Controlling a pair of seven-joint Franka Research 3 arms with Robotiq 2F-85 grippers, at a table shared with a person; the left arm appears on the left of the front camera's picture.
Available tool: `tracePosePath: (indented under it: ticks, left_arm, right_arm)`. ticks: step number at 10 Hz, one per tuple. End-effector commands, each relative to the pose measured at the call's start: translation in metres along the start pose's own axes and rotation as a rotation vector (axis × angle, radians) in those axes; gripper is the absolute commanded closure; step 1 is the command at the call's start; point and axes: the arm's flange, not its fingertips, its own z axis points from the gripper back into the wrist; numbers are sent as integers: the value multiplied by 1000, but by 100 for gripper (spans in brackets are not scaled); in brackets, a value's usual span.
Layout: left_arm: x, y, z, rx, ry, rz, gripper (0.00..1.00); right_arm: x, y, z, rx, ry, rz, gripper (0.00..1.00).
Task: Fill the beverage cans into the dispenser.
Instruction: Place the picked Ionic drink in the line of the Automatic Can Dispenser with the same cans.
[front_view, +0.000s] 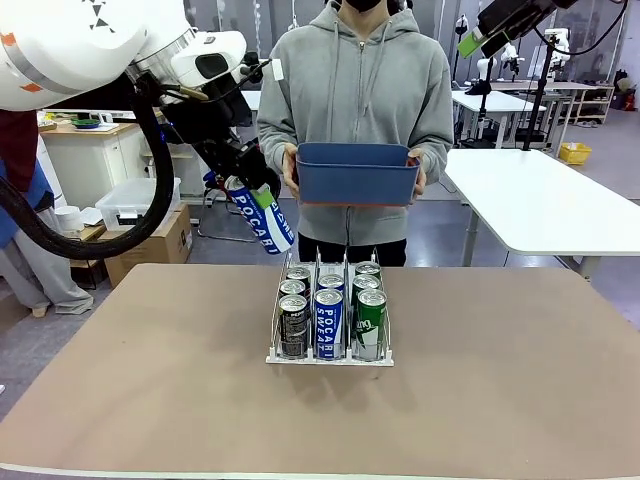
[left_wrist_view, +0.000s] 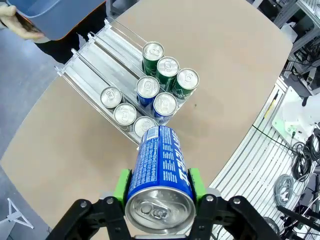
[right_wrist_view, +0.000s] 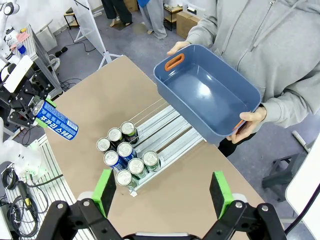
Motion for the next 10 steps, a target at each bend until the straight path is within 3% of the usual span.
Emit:
tracePosePath:
  ticks: [1, 4, 5, 7, 10]
  left_arm:
    - [2, 5, 4, 26, -28, 16, 43]
    - [1, 3, 1, 7, -11, 5, 43]
    - [-3, -9, -3, 36, -45, 101, 43]
    - [-21, -49, -8, 86, -66, 152, 43]
    - [-36, -78, -31, 78, -97, 58, 43]
  right_arm:
    - [-3, 1, -1, 8, -6, -2, 0]
    - [-3, 1, -1, 8, -6, -2, 0]
    - [-3, 1, -1, 8, -6, -2, 0]
    - [-3, 1, -1, 8, -6, -2, 0]
    - [-3, 1, -1, 8, -6, -2, 0]
